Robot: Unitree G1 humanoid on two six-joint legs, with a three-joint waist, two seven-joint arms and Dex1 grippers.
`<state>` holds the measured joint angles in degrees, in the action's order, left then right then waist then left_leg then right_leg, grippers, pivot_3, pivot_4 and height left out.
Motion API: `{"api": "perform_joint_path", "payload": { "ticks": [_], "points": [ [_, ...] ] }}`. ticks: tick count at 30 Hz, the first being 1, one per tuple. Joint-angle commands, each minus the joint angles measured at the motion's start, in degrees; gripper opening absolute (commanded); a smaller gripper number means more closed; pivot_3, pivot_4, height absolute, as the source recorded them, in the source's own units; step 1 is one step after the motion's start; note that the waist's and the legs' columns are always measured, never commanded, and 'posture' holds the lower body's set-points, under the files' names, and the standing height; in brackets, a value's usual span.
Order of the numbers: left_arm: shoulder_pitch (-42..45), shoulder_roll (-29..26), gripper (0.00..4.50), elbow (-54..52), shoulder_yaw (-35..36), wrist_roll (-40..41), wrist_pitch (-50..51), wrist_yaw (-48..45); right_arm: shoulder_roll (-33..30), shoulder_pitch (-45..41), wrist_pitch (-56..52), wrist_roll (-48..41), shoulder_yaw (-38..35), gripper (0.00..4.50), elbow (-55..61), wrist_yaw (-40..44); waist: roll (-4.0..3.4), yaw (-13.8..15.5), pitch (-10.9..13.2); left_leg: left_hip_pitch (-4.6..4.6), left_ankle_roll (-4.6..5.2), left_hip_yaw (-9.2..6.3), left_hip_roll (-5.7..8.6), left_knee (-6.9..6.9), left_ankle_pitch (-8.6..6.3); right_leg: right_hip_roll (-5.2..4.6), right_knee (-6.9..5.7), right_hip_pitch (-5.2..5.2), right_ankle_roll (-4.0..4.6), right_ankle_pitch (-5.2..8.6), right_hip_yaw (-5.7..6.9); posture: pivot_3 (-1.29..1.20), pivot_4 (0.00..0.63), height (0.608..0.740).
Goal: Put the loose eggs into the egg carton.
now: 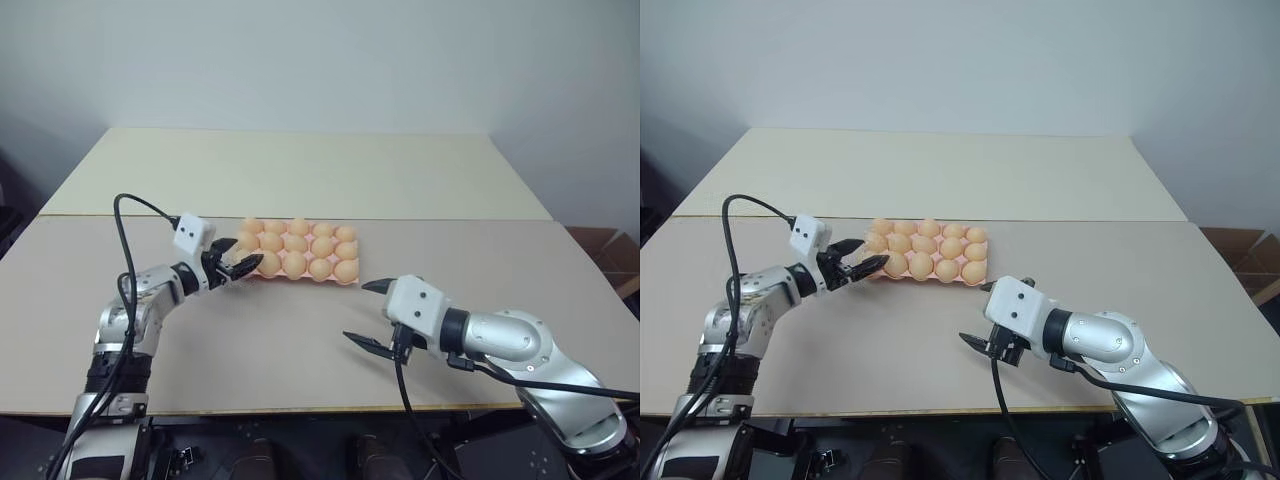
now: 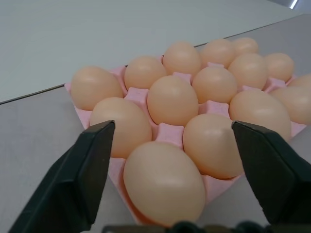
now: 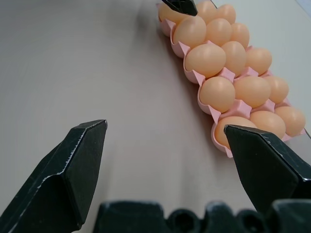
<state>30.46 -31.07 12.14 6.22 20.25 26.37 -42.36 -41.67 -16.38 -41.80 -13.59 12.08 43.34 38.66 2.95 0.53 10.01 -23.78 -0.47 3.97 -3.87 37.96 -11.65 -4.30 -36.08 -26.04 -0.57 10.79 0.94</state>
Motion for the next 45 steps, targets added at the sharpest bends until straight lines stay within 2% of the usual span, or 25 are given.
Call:
{"api": "perform_joint_path", "payload": {
  "ticks": [1,7,13,17,21,27,35,45],
  "points": [
    [-0.6,-1.8,4.47,-4.2,1.9,1.0,-0.2,-0.7,-0.1,0.0,0.2,0.0,-1.0,4.50,2.1,-0.4,0.00,0.0,0.0,0.00,0.00,0.00,0.00,0.00,0.00,0.00,0.00,0.00,0.00,0.00,0.00,0.00,0.150,0.740],
    [-8.4,-7.2,4.47,-14.6,4.7,4.2,3.6,-4.0,-0.8,-0.1,0.3,-0.5,-1.1,4.50,2.2,0.6,0.00,-0.7,0.0,0.00,0.00,0.00,-0.01,0.00,0.00,-0.01,0.00,-0.01,0.00,0.01,-0.02,0.00,0.150,0.740],
    [-21.9,-14.3,4.47,-26.8,13.8,11.1,5.3,-10.6,-2.6,-0.5,-0.3,-3.6,-4.9,4.50,3.3,3.1,-0.01,-1.2,0.0,0.01,-0.01,0.00,-0.05,-0.01,-0.01,-0.02,0.00,-0.05,0.10,0.07,-0.01,0.00,0.150,0.740],
    [-30.0,-18.8,4.47,-31.4,19.2,12.1,6.0,-12.8,-4.8,-0.9,-0.8,-7.5,-9.8,4.50,3.3,5.7,-0.02,-1.1,0.0,0.04,-0.01,0.00,-0.05,-0.01,-0.01,-0.04,0.00,-0.04,0.35,0.24,-0.01,0.00,0.150,0.740],
    [-36.5,-21.2,4.47,-34.7,27.2,17.9,9.1,-17.3,-7.9,-0.1,1.1,-10.8,-15.5,4.50,1.5,9.3,-0.02,-0.9,0.0,-0.01,-0.02,0.02,-0.04,-0.01,-0.02,-0.09,0.07,-0.08,0.35,0.26,-0.01,0.00,0.150,0.740],
    [-43.2,-26.2,4.47,-36.1,32.0,16.9,9.9,-21.3,-10.0,1.4,2.3,-11.6,-18.4,4.50,0.0,10.5,-0.07,-0.7,0.0,0.04,-0.04,0.04,-0.05,-0.03,-0.03,-0.08,0.06,-0.10,0.36,0.27,-0.01,0.00,0.150,0.740],
    [-45.6,-26.7,4.47,-41.2,38.2,20.0,14.4,-20.3,-10.4,3.0,3.6,-11.6,-19.1,4.50,-3.0,11.4,-0.07,-0.6,0.0,0.00,-0.05,0.07,-0.05,-0.03,-0.03,-0.10,0.11,-0.11,0.35,0.27,-0.02,0.00,0.150,0.740],
    [-47.5,-24.4,4.47,-43.6,39.3,19.9,15.0,-17.0,-12.3,0.9,9.4,-9.4,-18.0,4.50,-9.3,14.3,-0.08,-0.6,0.0,0.01,-0.05,0.07,-0.06,-0.05,-0.03,-0.08,0.10,-0.13,0.36,0.27,-0.03,0.00,0.150,0.740]
  ]
}}
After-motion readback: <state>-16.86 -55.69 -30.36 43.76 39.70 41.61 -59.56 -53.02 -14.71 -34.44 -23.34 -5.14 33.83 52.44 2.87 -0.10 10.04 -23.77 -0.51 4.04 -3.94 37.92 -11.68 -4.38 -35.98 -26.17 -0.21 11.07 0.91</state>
